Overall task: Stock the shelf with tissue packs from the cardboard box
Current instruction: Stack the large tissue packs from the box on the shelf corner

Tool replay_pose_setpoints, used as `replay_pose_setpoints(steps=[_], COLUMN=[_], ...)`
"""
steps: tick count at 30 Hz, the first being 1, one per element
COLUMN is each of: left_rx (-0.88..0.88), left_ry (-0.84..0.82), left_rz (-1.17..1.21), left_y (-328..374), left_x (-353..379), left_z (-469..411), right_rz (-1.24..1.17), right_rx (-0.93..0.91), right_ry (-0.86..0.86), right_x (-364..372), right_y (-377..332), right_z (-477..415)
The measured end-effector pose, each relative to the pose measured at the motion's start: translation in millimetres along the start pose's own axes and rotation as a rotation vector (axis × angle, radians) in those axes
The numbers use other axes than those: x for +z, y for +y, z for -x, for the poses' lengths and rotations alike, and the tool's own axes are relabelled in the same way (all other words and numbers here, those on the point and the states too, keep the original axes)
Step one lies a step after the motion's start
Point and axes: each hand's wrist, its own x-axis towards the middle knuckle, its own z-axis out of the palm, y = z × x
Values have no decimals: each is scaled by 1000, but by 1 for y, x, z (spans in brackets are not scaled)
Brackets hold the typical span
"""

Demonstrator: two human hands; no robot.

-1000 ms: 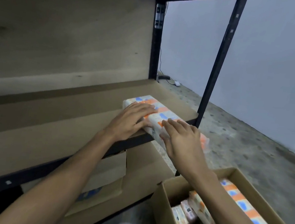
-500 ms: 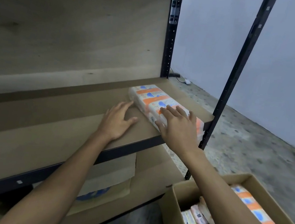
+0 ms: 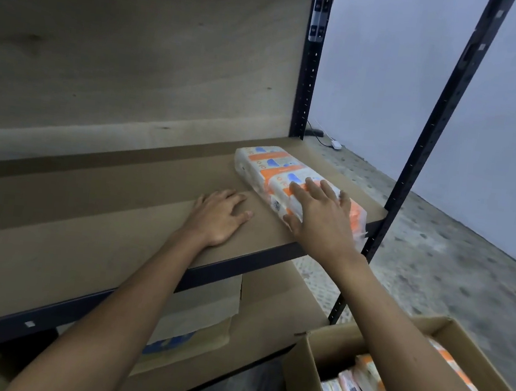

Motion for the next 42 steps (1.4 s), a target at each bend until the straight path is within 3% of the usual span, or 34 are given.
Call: replay_pose_setpoints(steps=[22,42], left_rx=[-6,-15], left_ry=[63,91], left_rz=[-22,-59], left_y=[7,8], left_x=[19,20], left_z=[-47,-47], right_rz=[19,-9], right_rx=[57,43], right_ry=[37,7], right_x=[55,70], right_y=[73,93], right_z=[-121,-164])
